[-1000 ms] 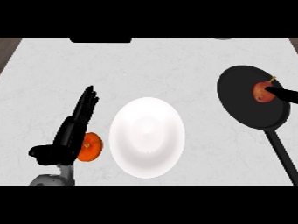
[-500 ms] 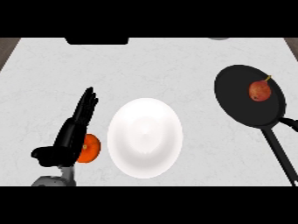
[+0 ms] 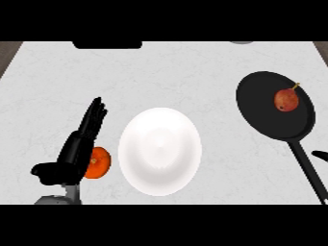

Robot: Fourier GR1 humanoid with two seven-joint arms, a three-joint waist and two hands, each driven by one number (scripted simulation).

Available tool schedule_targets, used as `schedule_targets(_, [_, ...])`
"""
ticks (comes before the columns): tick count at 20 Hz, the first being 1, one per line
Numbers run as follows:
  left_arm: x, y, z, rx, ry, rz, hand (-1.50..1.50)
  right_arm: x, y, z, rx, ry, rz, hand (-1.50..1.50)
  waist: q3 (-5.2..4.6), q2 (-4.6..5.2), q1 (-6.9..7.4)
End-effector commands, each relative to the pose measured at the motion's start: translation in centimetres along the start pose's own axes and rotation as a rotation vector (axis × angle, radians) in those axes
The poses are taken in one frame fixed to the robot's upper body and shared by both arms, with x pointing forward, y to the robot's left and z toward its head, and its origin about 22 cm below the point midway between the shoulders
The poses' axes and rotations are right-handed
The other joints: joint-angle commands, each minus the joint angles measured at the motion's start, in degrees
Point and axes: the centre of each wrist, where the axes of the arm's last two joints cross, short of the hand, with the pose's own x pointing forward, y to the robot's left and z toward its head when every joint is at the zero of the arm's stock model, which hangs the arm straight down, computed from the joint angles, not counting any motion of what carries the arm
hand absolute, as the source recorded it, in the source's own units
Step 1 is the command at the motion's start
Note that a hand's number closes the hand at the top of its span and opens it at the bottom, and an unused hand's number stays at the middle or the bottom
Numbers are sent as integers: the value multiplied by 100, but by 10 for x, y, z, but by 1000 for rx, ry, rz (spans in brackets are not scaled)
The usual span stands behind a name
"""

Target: Pick the pear from the plate and place it in the pan

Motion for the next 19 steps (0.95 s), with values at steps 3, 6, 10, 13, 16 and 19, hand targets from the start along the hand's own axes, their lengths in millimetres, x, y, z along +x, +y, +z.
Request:
schedule_targets(3, [-1, -12, 1, -6, -24, 4, 0, 12, 1, 25, 27, 4, 28, -150, 1, 1, -4])
schedule_targets(6, [-1, 6, -14, 7, -7, -8, 0, 14, 3, 21, 2, 16, 53, -150, 3, 7, 8])
schedule_targets(10, [-14, -2, 3, 8, -12, 13, 0, 7, -13, 25, 11, 20, 104, -150, 4, 10, 20])
schedule_targets(13, [-15, -5, 12, 2, -8, 5, 0, 16, -10, 23, 13, 36, 112, -150, 3, 8, 19])
schedule_targets(16, [5, -8, -2, -1, -11, 8, 0, 16, -17, 20, -16, -2, 151, -150, 4, 8, 21])
schedule_targets(19, [1, 10, -5, -11, -5, -12, 0, 36, 0, 19, -39, -36, 209, -150, 0, 3, 0])
